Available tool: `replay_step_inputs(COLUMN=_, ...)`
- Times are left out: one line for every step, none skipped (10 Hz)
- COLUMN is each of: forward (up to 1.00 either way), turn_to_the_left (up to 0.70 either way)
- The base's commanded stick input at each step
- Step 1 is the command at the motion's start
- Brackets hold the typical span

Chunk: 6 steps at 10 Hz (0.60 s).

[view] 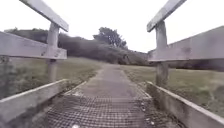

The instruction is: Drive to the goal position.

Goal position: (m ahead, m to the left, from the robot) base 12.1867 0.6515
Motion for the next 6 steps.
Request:
replay_step_inputs(forward=0.6, turn_to_the_left=0.0)
replay_step_inputs(forward=0.6, turn_to_the_left=0.0)
replay_step_inputs(forward=0.6, turn_to_the_left=0.0)
replay_step_inputs(forward=0.6, turn_to_the_left=0.0)
replay_step_inputs(forward=0.6, turn_to_the_left=0.0)
replay_step_inputs(forward=0.6, turn_to_the_left=0.0)
